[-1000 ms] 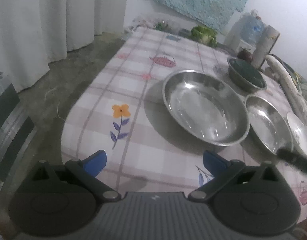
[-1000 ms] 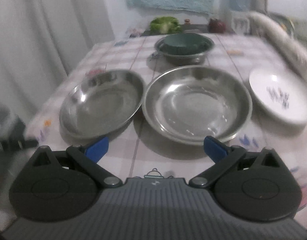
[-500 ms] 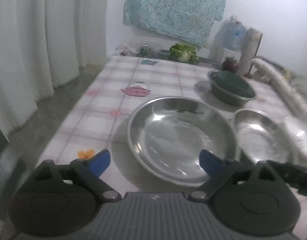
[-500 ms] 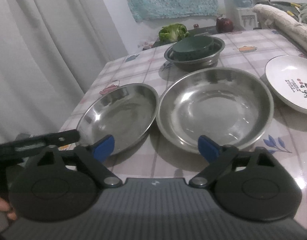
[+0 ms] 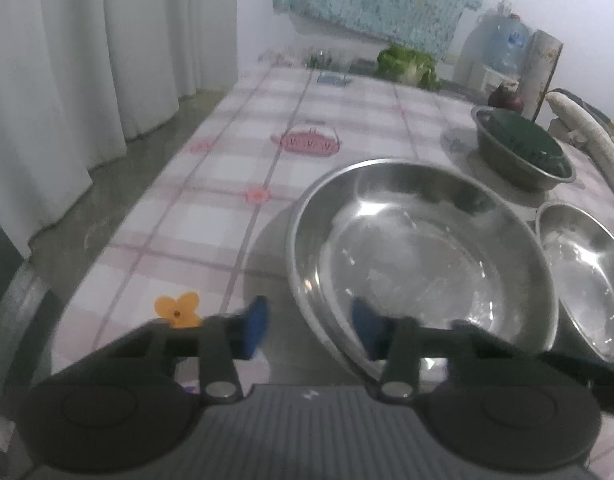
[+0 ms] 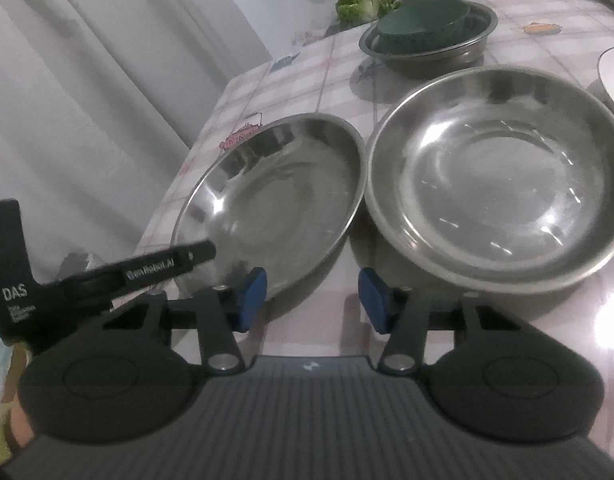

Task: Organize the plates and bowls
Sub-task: 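Move both grippers to the rim of the front large steel plate, then close the left gripper on the steel plate rim while the right gripper closes beside it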

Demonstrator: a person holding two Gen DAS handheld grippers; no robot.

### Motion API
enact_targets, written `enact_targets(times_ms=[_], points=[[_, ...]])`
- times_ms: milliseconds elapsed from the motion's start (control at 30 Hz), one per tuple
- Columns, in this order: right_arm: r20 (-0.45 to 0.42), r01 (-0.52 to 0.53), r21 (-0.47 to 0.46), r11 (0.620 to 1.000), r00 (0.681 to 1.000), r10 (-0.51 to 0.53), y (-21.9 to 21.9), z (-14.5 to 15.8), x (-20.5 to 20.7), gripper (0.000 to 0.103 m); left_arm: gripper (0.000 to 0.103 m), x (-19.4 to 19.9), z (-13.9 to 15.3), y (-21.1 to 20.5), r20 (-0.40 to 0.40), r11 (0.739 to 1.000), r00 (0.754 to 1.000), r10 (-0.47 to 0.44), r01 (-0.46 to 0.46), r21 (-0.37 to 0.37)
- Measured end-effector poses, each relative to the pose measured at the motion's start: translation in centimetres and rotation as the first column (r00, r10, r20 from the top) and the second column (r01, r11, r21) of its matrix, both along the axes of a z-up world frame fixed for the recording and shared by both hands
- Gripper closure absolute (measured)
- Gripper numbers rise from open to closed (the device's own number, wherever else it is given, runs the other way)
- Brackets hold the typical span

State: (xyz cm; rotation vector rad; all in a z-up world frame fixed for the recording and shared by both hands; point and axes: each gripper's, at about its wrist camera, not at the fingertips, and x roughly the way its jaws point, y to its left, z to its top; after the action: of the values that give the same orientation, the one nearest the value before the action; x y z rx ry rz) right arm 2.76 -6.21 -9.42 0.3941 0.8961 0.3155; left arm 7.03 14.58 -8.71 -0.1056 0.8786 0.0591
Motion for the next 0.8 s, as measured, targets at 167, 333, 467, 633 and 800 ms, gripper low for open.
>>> enact_targets(times_ms=[167,333,467,633,800], points=[[0.009,0.031,-0.021,0.999,0.999,-0.031,0.1,-0.4,1.4,0.079,0.081,-0.3,0.0,-0.4,-0.008,0.999,0.999,-0.048,0.048,0.021],[0.075,0.026,-0.108,0.994,0.997,-0.018,0.8,-0.1,1.1,0.085,0.080,-1.6,0.3,-0.8,-0.013,0.998,0.998,-0.061,0.062,0.031],[0.088,0.002,-0.134,0.991,0.996,0.010,0.7,-0.1,0.3,0.086,0.079,-3.1,0.6,-0.7,-0.023,0.998,0.998,-0.066,0.066,0.002],[0.068,-0.036,-0.141,0.989,0.997,0.046,0.3,0.0,-1.3,0.086,0.076,-6.0,1.1,-1.0,-0.015,0.994,0.994,-0.108,0.108,0.019],[0.062,-0.052,-0.145,0.988,0.996,0.061,-0.3,0.1,-4.2,0.086,0.075,-8.9,1.2,-1.3,-0.013,0.990,0.990,-0.141,0.141,0.000]])
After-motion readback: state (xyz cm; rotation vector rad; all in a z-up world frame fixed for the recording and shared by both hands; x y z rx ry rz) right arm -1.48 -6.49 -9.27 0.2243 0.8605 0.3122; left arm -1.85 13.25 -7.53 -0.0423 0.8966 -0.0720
